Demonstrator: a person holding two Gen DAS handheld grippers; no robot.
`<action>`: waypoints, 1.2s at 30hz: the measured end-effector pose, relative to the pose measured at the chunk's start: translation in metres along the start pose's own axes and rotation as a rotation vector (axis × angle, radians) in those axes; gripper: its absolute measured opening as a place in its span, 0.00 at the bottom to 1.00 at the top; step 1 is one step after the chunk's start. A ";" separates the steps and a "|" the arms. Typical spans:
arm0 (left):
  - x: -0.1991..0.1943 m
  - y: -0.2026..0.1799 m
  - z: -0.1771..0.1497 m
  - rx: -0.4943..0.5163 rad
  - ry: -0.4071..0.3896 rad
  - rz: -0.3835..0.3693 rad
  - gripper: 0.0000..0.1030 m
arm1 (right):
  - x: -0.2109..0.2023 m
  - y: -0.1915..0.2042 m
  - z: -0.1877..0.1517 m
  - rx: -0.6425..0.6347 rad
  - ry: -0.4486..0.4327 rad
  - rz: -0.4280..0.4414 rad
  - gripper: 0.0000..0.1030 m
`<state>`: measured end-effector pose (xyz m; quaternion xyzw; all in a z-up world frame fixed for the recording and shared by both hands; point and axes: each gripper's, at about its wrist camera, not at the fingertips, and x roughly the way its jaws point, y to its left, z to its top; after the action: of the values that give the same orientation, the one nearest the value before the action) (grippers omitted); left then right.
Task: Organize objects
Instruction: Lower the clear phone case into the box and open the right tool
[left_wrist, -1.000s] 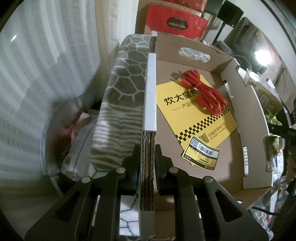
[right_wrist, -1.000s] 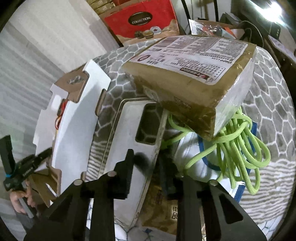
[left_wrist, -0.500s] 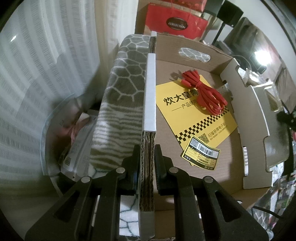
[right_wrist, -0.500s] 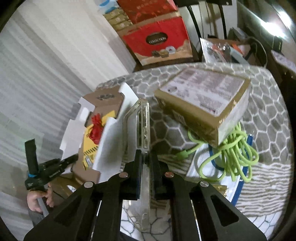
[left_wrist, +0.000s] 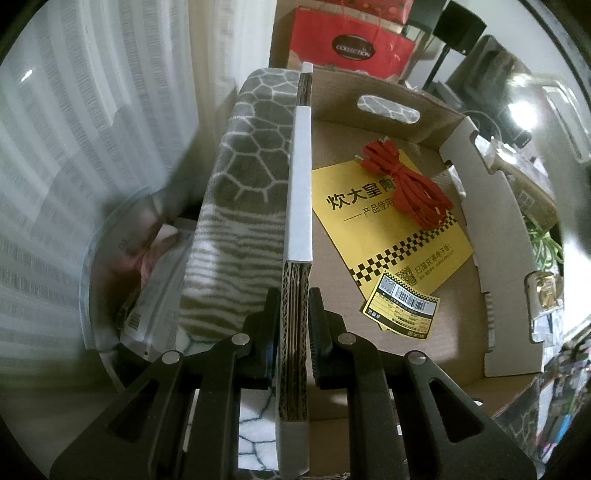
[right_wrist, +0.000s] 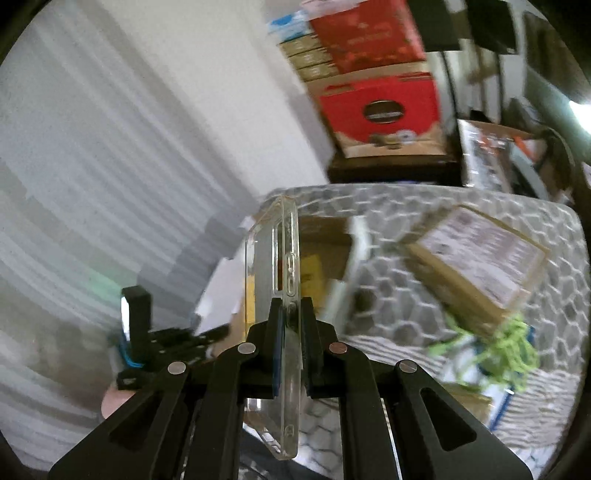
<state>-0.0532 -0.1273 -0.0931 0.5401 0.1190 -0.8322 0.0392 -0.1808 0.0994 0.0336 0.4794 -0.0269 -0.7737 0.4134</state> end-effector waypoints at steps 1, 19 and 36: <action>0.000 0.000 0.000 0.001 0.000 0.001 0.12 | 0.011 0.008 0.002 -0.015 0.019 0.012 0.07; 0.001 -0.002 -0.003 0.011 -0.004 0.004 0.12 | 0.164 0.027 -0.011 -0.079 0.323 0.015 0.15; 0.000 -0.001 -0.003 0.002 -0.002 -0.007 0.12 | 0.141 0.025 0.017 -0.135 0.195 -0.196 0.42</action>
<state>-0.0511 -0.1258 -0.0943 0.5388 0.1199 -0.8331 0.0357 -0.2059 -0.0167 -0.0477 0.5236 0.1122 -0.7603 0.3678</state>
